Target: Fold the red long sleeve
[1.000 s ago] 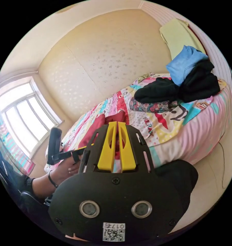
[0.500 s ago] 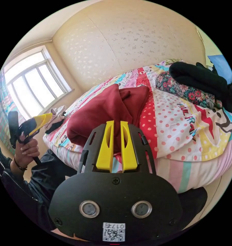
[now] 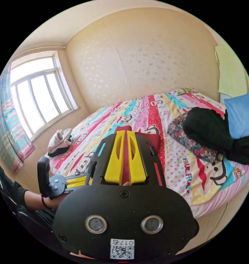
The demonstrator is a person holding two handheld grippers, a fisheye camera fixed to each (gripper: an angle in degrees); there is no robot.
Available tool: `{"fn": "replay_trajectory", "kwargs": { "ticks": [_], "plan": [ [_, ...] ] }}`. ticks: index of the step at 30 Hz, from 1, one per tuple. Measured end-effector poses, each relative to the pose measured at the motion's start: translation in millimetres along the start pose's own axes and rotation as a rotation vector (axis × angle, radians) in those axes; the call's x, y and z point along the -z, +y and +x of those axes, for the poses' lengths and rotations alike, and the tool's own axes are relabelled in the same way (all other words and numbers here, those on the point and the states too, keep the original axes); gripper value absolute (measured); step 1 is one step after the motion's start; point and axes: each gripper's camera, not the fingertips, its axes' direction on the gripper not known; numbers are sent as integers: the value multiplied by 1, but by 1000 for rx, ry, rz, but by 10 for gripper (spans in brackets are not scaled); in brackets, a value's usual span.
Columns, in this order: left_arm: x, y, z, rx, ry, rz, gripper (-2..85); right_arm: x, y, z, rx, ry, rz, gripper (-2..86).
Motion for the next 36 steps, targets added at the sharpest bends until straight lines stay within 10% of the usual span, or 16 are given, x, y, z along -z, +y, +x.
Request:
{"fn": "replay_trajectory", "kwargs": {
  "ticks": [6, 13, 18, 36],
  "plan": [
    [16, -9, -19, 57, 101, 32, 18, -205, 6, -17, 218, 190, -676, 7],
    [85, 6, -65, 228, 140, 247, 91, -199, 26, -27, 218, 245, -477, 2],
    [39, -2, -126, 516, 510, 63, 154, -194, 6, -3, 118, 121, -477, 2],
    [33, -100, -135, 742, 580, -81, 160, -115, -99, 86, 47, 59, -410, 10]
  ]
}}
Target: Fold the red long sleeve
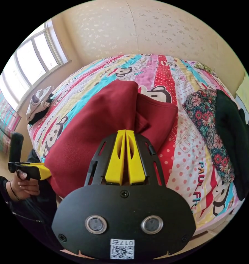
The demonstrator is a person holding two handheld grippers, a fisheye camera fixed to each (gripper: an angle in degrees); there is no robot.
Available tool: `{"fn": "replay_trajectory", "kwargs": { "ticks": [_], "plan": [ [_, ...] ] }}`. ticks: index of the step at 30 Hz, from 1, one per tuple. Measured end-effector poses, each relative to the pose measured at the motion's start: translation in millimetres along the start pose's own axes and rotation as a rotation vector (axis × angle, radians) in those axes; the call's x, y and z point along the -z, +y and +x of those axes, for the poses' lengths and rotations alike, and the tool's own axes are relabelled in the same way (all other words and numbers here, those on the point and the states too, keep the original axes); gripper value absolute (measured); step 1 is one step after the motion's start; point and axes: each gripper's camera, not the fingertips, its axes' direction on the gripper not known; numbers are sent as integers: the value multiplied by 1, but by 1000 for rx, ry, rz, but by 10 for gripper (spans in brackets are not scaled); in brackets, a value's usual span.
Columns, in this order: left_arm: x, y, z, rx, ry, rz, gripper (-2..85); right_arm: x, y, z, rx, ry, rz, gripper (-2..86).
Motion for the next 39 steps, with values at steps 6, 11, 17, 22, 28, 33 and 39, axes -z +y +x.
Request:
{"fn": "replay_trajectory", "kwargs": {
  "ticks": [6, 11, 17, 22, 28, 33, 39],
  "plan": [
    [22, -25, 36, 69, 45, -14, 152, 180, 57, 97, -455, -281, 377, 84],
    [36, -42, 59, 68, 76, -31, 145, 209, 175, 156, -930, -1000, 475, 184],
    [37, -42, 85, 48, 15, -69, 140, 174, 192, 190, -1147, -1397, 430, 209],
    [43, -36, 95, 74, 68, -54, 126, 191, 168, 226, -1165, -1376, 428, 233],
    [41, -47, 129, 26, 46, -92, 117, 212, 129, 282, -1207, -1394, 514, 259],
    [40, -47, 145, 20, 74, -95, 114, 217, 107, 319, -1245, -1352, 481, 267],
    [45, -37, 159, -13, 41, -91, 114, 196, 106, 366, -1384, -1431, 547, 268]
  ]
}}
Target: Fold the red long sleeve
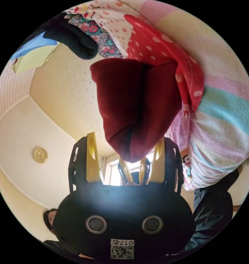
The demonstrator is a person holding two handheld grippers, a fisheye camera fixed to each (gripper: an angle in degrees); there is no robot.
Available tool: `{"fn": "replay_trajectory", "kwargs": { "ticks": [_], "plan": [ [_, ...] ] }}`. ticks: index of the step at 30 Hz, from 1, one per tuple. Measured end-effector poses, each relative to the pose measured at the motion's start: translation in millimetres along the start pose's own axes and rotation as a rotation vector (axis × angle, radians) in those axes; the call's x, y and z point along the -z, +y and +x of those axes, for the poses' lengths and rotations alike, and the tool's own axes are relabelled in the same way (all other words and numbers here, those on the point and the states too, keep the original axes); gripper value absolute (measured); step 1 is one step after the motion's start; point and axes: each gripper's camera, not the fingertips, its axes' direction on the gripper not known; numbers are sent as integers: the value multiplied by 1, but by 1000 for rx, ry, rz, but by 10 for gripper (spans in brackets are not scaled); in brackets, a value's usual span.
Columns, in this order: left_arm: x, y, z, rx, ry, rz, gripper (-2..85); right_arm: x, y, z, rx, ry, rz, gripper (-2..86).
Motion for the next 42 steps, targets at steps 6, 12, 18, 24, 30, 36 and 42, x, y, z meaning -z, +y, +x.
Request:
{"fn": "replay_trajectory", "kwargs": {
  "ticks": [6, 12, 18, 24, 30, 36, 42],
  "plan": [
    [11, 30, -13, 37, -3, 96, 125, 2, -50, 25, -98, 24, -44, 240],
    [48, 59, -32, 118, 59, 337, 154, 15, -45, 52, -57, 90, -88, 149],
    [43, 52, -38, 181, 244, 235, 195, 22, -7, 58, 135, 114, -168, 106],
    [44, 81, -42, 223, 464, 118, 187, 45, 49, 44, 474, 304, -331, 87],
    [143, 86, -14, 45, 594, 292, 172, -60, 115, 62, 690, 234, -675, 78],
    [389, 97, 78, -461, 429, 625, 173, -303, 279, 99, 842, -115, -1150, 83],
    [565, 144, 42, -356, 80, 904, 179, -471, 405, 299, 543, 34, -1243, 100]
  ]
}}
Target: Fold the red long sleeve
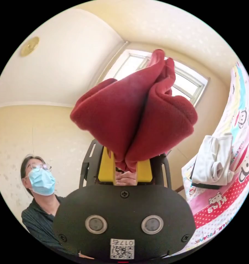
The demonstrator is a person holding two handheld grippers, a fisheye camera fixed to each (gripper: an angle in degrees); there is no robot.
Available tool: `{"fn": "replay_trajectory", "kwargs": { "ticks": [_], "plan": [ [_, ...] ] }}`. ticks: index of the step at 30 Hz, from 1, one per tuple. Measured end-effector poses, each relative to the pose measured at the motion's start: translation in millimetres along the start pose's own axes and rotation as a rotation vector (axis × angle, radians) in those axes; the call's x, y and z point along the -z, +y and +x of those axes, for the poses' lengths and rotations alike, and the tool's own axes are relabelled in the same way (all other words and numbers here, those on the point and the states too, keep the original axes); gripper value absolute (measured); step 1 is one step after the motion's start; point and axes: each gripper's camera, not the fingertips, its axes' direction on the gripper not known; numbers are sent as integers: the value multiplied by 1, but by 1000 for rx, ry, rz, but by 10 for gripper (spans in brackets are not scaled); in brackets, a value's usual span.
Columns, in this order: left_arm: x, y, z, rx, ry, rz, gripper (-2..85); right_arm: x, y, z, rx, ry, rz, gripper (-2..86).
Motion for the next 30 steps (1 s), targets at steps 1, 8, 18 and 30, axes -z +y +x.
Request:
{"fn": "replay_trajectory", "kwargs": {
  "ticks": [1, 8, 18, 30],
  "plan": [
    [20, -3, -32, 48, -67, 18, 179, -33, 6, 50, -62, 47, -10, 102],
    [123, 115, -192, 379, -255, 15, 108, -88, 134, 334, -428, 634, -118, 112],
    [55, 192, -88, 53, 115, -62, 29, -35, 127, 305, -222, 349, -383, 172],
    [-332, 432, 3, -567, -394, -1173, -6, 353, 386, 107, -281, 659, 18, 150]
  ]
}}
